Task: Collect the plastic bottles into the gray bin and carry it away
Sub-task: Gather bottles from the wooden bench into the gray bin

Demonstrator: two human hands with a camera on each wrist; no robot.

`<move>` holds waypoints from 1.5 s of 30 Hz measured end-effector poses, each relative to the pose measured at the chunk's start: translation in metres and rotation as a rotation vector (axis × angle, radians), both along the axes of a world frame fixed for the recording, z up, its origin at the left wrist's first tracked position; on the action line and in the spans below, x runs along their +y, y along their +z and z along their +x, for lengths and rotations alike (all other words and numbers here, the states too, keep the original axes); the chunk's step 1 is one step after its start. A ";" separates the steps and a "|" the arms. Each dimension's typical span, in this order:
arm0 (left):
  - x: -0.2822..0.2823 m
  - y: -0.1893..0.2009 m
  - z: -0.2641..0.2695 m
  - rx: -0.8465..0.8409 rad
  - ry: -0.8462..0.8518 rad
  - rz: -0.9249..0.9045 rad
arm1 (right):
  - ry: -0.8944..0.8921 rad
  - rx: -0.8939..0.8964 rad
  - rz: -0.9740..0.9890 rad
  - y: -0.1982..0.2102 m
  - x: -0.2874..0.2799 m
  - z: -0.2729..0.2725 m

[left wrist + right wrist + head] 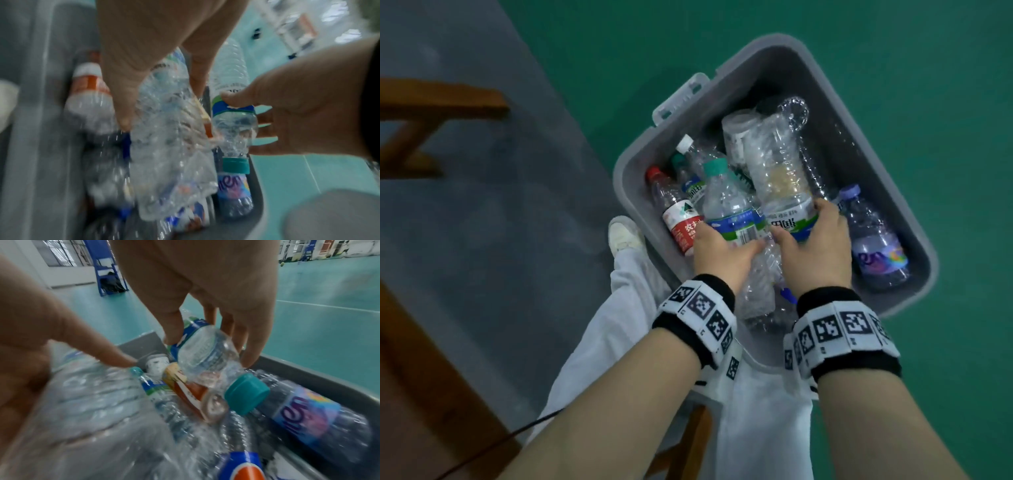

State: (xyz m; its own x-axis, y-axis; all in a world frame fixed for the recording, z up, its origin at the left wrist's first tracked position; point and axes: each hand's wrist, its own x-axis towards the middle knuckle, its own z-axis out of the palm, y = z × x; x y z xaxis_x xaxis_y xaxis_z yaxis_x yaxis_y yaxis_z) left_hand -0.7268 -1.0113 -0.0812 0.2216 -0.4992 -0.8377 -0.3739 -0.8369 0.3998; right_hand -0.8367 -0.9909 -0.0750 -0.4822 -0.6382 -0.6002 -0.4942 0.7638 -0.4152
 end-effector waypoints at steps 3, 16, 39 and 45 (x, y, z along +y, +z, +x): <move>0.026 -0.011 -0.016 -0.030 0.121 0.205 | -0.079 0.152 0.092 -0.004 0.016 -0.024; 0.090 -0.057 -0.033 -0.231 -0.022 0.407 | -0.062 0.162 0.034 -0.047 0.040 -0.062; 0.088 -0.054 -0.026 -0.255 0.018 0.258 | 0.252 0.104 0.281 -0.034 0.009 -0.054; 0.045 -0.017 0.024 -0.164 -0.136 0.173 | 0.178 0.055 0.148 0.003 -0.011 0.007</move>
